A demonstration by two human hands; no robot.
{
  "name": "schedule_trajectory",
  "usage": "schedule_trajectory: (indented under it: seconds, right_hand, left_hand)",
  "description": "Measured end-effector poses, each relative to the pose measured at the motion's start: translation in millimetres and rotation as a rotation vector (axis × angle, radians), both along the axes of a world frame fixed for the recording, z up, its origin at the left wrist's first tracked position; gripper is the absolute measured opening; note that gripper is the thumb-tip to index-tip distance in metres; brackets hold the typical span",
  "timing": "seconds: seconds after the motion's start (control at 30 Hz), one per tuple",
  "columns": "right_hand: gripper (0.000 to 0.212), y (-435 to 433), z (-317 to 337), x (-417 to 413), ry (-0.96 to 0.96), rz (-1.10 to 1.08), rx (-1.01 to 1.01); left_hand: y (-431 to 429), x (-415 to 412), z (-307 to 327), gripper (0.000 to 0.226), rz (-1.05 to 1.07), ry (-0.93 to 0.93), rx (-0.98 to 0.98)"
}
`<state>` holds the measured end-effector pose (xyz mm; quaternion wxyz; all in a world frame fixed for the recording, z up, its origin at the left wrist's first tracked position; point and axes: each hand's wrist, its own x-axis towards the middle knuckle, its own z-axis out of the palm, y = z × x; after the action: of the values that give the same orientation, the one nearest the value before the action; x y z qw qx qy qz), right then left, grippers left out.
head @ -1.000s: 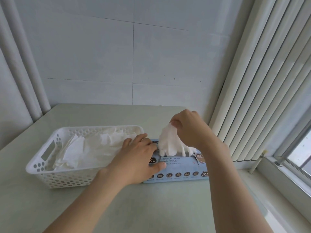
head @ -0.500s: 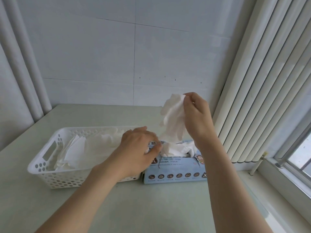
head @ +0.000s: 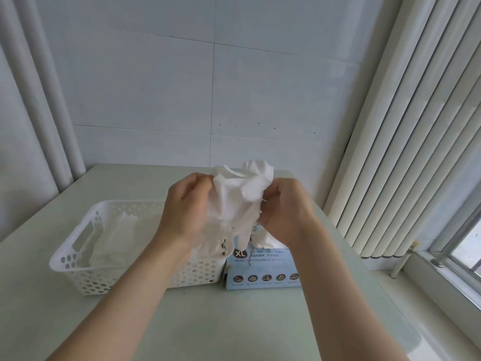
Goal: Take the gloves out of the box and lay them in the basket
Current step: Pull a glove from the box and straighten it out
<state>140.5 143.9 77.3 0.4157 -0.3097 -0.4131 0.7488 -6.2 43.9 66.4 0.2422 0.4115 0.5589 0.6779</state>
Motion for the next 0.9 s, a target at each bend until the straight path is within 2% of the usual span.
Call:
schedule_trajectory:
  seconds: [0.07,0.13,0.23,0.3,0.33,0.4,0.5,0.57,0.67,0.83,0.9]
  right_hand:
    - [0.028,-1.2,-1.4,1.7,-0.033,0.080,-0.044]
    - [0.037,-2.1,-0.2,4.0,-0.125,0.168,-0.020]
    - [0.046,-5.9,1.1,2.2,-0.315,0.237,0.183]
    - [0.058,-9.6,-1.1,1.2,-0.375,0.271,0.325]
    - [0.057,-11.5,-2.3,0.6,-0.377,0.290,0.364]
    - [0.045,-13.7,-3.6,-1.2,-0.360,0.290,0.417]
    - [0.036,-15.6,-2.5,-3.1,-0.288,0.136,0.484]
    - [0.033,-14.7,-1.6,-3.4,-0.206,0.062,0.489]
    - [0.036,-15.3,2.7,0.0,-0.085,0.032,0.452]
    - [0.020,-15.2,6.0,1.0,-0.036,0.035,0.408]
    - [0.021,-13.3,5.5,1.8,-0.057,0.018,0.405]
  left_hand:
    - [-1.3,-5.1,4.3,0.035,0.021,-0.015,0.010]
    - [-2.3,-9.4,7.5,0.030,0.016,-0.004,0.010]
    - [-3.8,-13.2,8.2,0.026,-0.006,0.006,-0.032]
    - [-3.8,-12.6,8.6,0.024,-0.040,-0.020,-0.058]
    - [-4.0,-11.8,8.7,0.023,-0.064,-0.048,-0.066]
    - [-4.0,-11.0,7.9,0.028,-0.104,-0.095,-0.051]
    - [-1.8,-13.6,4.6,0.038,-0.102,-0.004,-0.015]
    - [-0.5,-15.0,3.0,0.035,-0.050,0.049,0.010]
    - [3.7,-16.9,-0.5,0.030,0.060,0.035,0.020]
    - [6.7,-21.6,-4.7,0.029,0.201,0.108,0.052]
    - [6.6,-24.1,-4.0,0.026,0.218,0.138,0.056]
